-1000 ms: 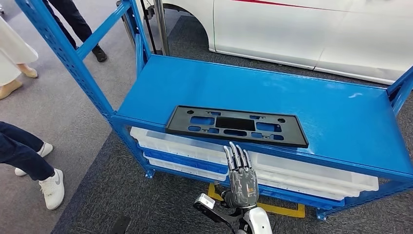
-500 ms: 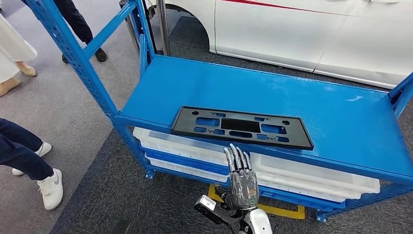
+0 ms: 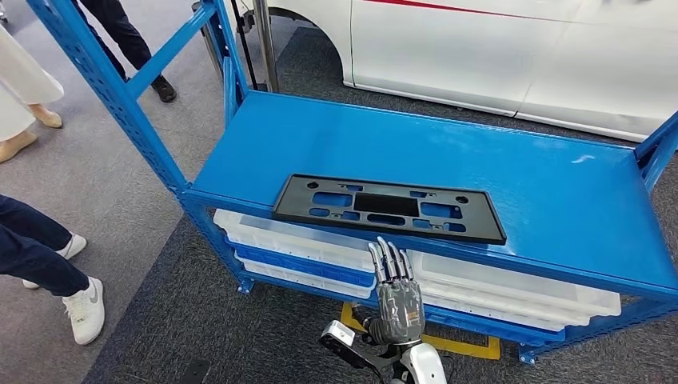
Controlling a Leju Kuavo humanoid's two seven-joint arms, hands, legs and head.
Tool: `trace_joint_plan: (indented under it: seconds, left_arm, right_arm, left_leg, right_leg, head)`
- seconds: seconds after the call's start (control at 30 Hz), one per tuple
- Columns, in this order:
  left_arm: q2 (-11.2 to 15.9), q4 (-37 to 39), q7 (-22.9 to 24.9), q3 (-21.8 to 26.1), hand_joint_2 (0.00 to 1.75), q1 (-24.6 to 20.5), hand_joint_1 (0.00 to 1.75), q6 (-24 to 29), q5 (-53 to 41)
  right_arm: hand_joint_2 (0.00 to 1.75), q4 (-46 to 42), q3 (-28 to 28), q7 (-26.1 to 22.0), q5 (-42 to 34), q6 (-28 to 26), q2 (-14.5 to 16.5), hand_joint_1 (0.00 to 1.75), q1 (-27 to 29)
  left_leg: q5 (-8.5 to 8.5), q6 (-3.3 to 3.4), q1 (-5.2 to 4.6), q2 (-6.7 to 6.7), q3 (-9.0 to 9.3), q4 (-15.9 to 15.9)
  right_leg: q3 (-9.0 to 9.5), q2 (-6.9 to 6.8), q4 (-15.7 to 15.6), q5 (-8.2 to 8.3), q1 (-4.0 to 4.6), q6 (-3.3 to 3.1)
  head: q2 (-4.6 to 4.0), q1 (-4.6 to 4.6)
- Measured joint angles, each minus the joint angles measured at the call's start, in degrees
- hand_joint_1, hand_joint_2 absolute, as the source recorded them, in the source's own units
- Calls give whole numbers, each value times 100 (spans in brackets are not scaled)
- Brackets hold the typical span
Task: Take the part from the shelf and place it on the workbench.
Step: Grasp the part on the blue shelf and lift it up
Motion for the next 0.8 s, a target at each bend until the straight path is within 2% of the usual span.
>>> trace_joint_plan:
  seconds: [0.07, 0.13, 0.17, 0.2, 0.23, 0.3, 0.37, 0.47, 0.53, 0.57, 0.63, 0.67, 0.7, 0.73, 0.8]
  left_arm:
    - [3, 0, 26, 2, 0, -9, 0, 4, 1]
    - [12, 0, 57, 17, 0, -14, 0, 6, 7]
    - [18, 0, 72, 34, 0, -12, 0, 8, 9]
    - [25, 0, 85, 56, 0, -10, 0, 9, 10]
    - [29, 0, 95, 75, 0, -12, 0, 11, 9]
    - [43, 0, 116, 101, 0, -23, 0, 20, 8]
    - [53, 0, 151, 120, 0, -42, 0, 56, 9]
    - [49, 0, 209, 180, 0, -36, 0, 306, 12]
    - [31, 0, 227, 226, 0, -30, 0, 480, 13]
    - [8, 0, 236, 243, 0, -31, 0, 564, 13]
    - [-52, 0, 260, 272, 0, -33, 0, 766, 10]
    - [-90, 0, 279, 292, 0, -31, 0, 860, 8]
    - [-124, 1, 299, 316, 0, -25, 0, 932, 4]
    - [-160, 1, 321, 342, 0, -17, 0, 992, -2]
    - [-226, 3, 361, 381, 0, 0, 0, 1063, -23]
  right_arm:
    - [175, 7, -1, -30, 0, 0, 5, 0, -1]
    - [175, 25, -3, -50, 1, 0, 5, 0, -1]
    - [175, 36, -5, -57, 1, 0, 5, 0, -2]
    - [175, 42, -7, -67, 2, 0, 5, 0, -2]
    - [175, 45, -10, -81, 1, 0, 6, 0, -2]
    - [175, 45, -13, -132, -17, 0, 10, 0, -4]
    - [175, 37, -13, -189, -46, 0, 15, 0, -5]
    - [175, -25, -14, -217, -71, -1, 15, 0, -3]
    - [175, -89, -16, -221, -78, -2, 13, 0, 2]
    - [175, -123, -21, -223, -67, -2, 10, 0, 7]
    - [175, -218, -48, -223, -13, -2, 5, 0, 27]
    - [175, -291, -67, -209, 18, -2, 3, 0, 40]
    - [175, -372, -83, -186, 45, -2, 3, 0, 54]
    - [175, -473, -99, -156, 69, -2, 4, 0, 69]
    - [175, -685, -136, -95, 104, -2, 5, 0, 102]
  left_leg:
    - [-288, -51, 11, 7, -192, 445]
    - [-646, -85, 15, 8, -537, 1206]
    - [-720, -92, 16, 8, -661, 1474]
    - [-681, -90, 16, 8, -693, 1544]
    - [-534, -80, 16, 8, -618, 1384]
    - [-128, -33, 7, 7, -248, 606]
    - [49, 21, -17, 5, 19, 12]
    - [49, 96, -25, 1, 63, -114]
    - [79, 171, 7, 5, 100, -170]
    - [88, 203, 24, 9, 117, -191]
    - [78, 241, 17, 14, 126, -190]
    - [66, 246, 15, 12, 133, -187]
    - [49, 245, 14, 10, 149, -184]
    - [25, 238, 14, 6, 176, -180]
    - [-43, 203, 16, -3, 250, -173]
  right_leg:
    - [15, -19, -34, 18, -19, -55]
    - [9, -31, -32, 15, -7, -78]
    - [9, -33, -29, 14, 0, -82]
    - [12, -33, -25, 12, 4, -85]
    - [19, -30, -23, 9, 7, -85]
    - [38, -26, -18, -2, 15, -75]
    - [28, -23, -7, -12, 34, -37]
    - [13, -23, -16, -9, 41, 49]
    - [-52, -20, 165, -138, 39, 104]
    - [-160, -18, 404, -276, 32, 128]
    - [-533, -16, 1137, -609, 1, 167]
    - [-712, -17, 1451, -694, -14, 183]
    - [-818, -17, 1601, -672, -26, 195]
    - [-810, -18, 1527, -531, -37, 200]
    - [-513, -21, 834, -70, -46, 176]
  head:
    - [0, 0]
    - [0, -1]
    - [0, -1]
    - [0, -1]
    - [0, -1]
    - [0, -1]
    - [0, 0]
    - [0, -1]
    - [0, 1]
    - [0, 1]
    - [0, 1]
    - [0, 1]
    - [0, 1]
    - [0, 1]
    - [0, 1]
